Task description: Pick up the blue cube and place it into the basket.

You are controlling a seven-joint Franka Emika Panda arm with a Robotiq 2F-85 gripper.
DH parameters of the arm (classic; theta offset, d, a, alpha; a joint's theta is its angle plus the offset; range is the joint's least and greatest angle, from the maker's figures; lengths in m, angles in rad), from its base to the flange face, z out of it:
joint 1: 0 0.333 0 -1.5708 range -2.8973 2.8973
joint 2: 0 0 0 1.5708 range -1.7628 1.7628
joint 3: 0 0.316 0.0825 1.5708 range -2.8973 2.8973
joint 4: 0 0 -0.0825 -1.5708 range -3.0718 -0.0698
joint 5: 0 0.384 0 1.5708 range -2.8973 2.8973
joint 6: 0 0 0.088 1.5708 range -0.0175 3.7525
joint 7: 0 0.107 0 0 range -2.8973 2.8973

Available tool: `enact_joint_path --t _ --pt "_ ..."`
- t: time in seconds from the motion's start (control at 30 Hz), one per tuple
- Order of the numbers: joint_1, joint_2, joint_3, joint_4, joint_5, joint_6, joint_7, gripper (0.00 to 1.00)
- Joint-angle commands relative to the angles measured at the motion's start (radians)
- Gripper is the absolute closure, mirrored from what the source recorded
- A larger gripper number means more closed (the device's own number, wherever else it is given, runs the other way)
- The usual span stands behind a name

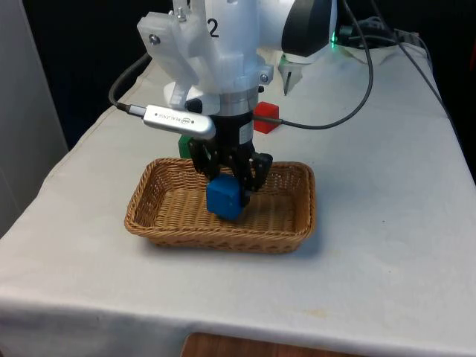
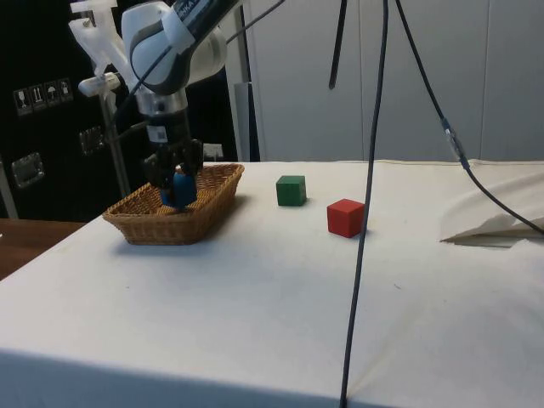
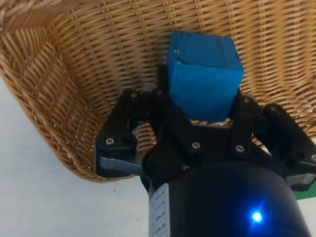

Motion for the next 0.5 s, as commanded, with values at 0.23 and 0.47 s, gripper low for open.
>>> enact_joint_path --t 0.23,0.47 --pt "0.000 0.001 0.000 0.001 -0.001 0.001 -0.001 0.51" --pt "0.000 0.001 0.000 0.000 -0.001 0.001 -0.001 0.00"
